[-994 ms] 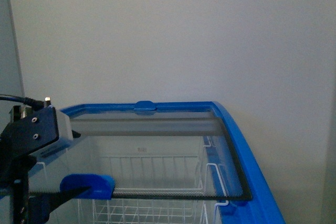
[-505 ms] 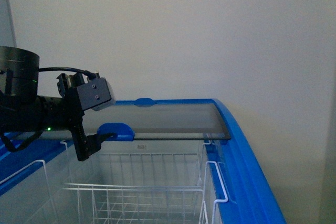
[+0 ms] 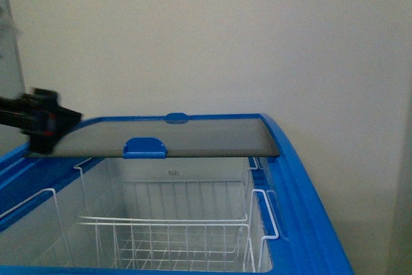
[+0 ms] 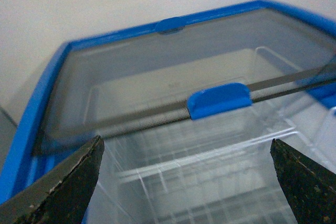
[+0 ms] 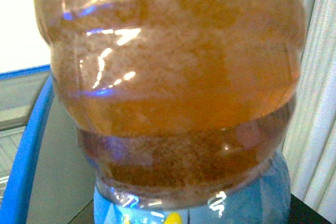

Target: Put drink in fridge

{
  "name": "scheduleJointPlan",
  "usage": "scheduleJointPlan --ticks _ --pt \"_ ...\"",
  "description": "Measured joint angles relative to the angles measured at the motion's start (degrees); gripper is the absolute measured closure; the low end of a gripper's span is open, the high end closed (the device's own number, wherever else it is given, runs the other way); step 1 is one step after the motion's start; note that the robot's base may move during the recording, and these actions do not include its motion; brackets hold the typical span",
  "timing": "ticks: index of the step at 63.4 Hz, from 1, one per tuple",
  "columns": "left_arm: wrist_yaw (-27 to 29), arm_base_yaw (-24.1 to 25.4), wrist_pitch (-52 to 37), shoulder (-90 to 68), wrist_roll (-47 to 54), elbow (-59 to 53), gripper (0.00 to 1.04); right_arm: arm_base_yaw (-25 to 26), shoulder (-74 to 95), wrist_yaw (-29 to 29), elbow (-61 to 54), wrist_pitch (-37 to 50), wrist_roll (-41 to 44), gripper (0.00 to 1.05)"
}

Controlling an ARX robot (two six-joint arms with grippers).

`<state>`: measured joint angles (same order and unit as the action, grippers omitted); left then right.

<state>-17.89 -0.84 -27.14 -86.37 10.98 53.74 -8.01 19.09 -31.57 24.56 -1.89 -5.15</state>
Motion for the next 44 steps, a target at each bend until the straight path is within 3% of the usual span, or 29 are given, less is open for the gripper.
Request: scheduleJointPlan --ticks 11,16,20,22,26,30,44 --pt "-1.8 4.2 9.4 27.0 -21.7 -19.1 0.08 0.0 0.0 0.0 0.0 0.0 0.0 0.65" --pt "8.8 2.2 5.5 33.9 -20.3 -24.5 0.19 0.0 0.0 0.0 0.0 0.0 0.0 0.65" --pt "14.6 1.3 3.1 36.5 -17.3 -27.0 0.28 1.8 1.0 5.1 2.2 -5.7 0.3 0.65" --pt "16.4 1.2 2.3 37.6 -15.6 -28.4 0.33 3.8 2.3 11.3 4.8 -12.0 1.2 0.65" --pt "17.5 1.1 1.3 39.2 -13.8 -31.8 0.46 7.1 4.6 20.8 9.1 -22.6 4.1 0.65" --pt "17.7 1.0 0.7 40.9 -12.6 -35.5 0.60 7.1 8.6 25.6 10.9 -23.9 9.0 0.65" --pt "17.8 1.0 -0.3 45.5 -11.8 -40.6 0.92 -1.3 26.3 27.4 24.1 -15.0 23.6 0.65"
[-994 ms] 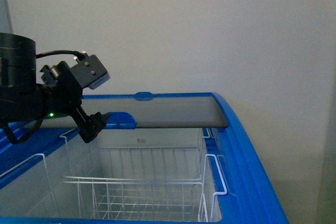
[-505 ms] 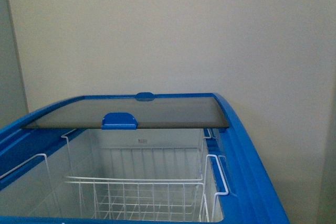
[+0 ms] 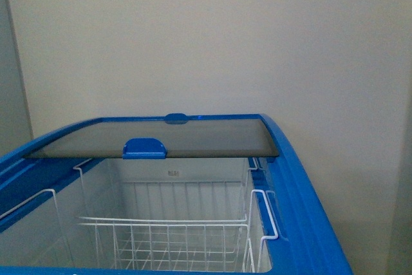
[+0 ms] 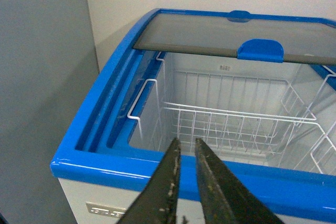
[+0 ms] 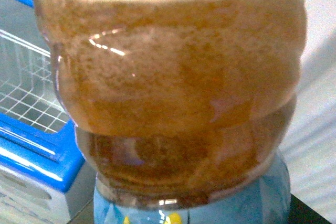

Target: Put drink in fridge

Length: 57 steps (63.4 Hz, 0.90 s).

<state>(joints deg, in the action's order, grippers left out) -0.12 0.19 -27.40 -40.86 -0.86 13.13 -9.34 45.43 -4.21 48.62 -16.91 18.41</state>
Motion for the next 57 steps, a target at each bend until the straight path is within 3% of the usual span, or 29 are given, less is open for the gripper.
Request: scheduleJointPlan --ticks 5,14,23,38,57 --pt "0.0 0.0 0.0 1.5 0.0 -1.5 1.02 -4.1 6.7 0.1 5.0 1.4 6.2 0.65" --pt "0.0 0.0 0.3 5.0 0.2 -4.4 1.02 -12.8 23.6 0.5 15.3 -1.0 21.4 0.65" --pt "0.0 0.0 1.3 7.7 0.2 -6.1 1.02 -18.3 35.6 -0.8 20.9 -2.6 31.5 0.65" --pt "0.0 0.0 3.8 12.4 0.2 -8.5 1.02 -23.0 49.8 -2.3 29.1 -1.9 40.0 0.65" --pt "0.0 0.0 7.3 17.8 0.2 -10.3 1.02 -24.1 61.8 -3.3 34.7 1.6 44.0 0.65"
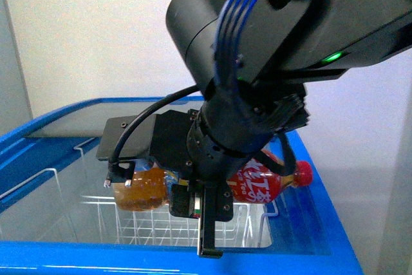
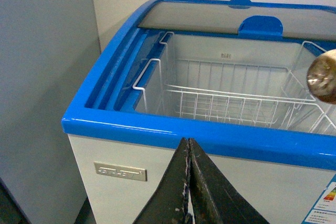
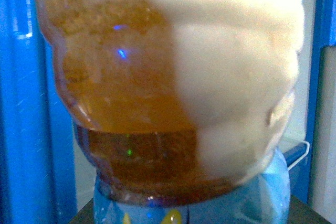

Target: Put drink in fridge

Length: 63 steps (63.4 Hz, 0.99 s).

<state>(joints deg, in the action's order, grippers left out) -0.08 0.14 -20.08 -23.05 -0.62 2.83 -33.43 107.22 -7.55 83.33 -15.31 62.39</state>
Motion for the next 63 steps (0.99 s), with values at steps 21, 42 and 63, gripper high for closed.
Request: scheduleJointPlan --ticks 21,42,63 --pt "0.1 0.0 2.2 5.1 0.0 -2.0 1.02 0.0 13.5 0.2 14.1 -0.4 -3.1 0.65" --pt "0.1 0.0 7.2 10.3 0.0 -2.0 1.02 0.0 23.0 -0.3 23.8 -0.1 -6.3 0.65" --pt "0.1 0.0 18.5 19.7 0.1 -2.0 1.02 -0.1 29.5 -1.7 26.3 5.3 -7.8 0.65"
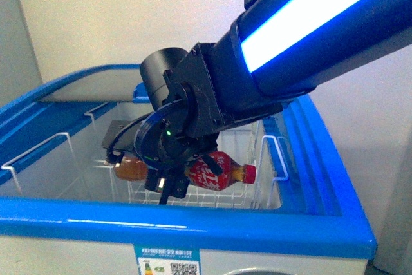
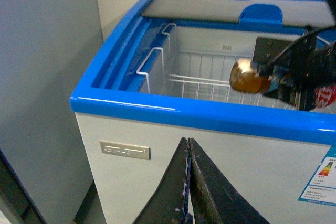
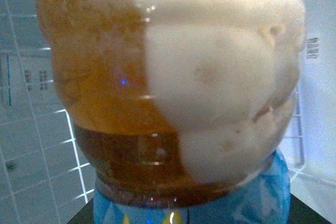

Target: Put drink in fridge

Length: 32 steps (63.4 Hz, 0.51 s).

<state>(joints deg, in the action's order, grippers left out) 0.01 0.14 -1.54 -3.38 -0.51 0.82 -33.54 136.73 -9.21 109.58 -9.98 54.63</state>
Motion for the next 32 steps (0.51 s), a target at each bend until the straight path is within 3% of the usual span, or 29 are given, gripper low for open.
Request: scheduleJointPlan --ticks 9,12,25,32 --pt "0.0 0.0 1.3 2.8 0.0 0.0 1.02 0.0 2.4 -0.5 -1.3 2.4 -0.9 0.65" --pt "0.0 0.0 1.4 2.9 0.0 0.0 0.96 -0.1 2.8 -0.5 -1.7 3.0 -1.2 0.65" --pt "0.0 0.0 1.4 3.0 0.0 0.0 0.52 -0.2 2.8 -1.5 -5.2 6.6 -2.6 0.64" --pt "0.0 0.0 1.4 3.0 0.0 0.0 0.27 -0.2 1.2 -1.1 -7.3 7.4 -3.3 0.38"
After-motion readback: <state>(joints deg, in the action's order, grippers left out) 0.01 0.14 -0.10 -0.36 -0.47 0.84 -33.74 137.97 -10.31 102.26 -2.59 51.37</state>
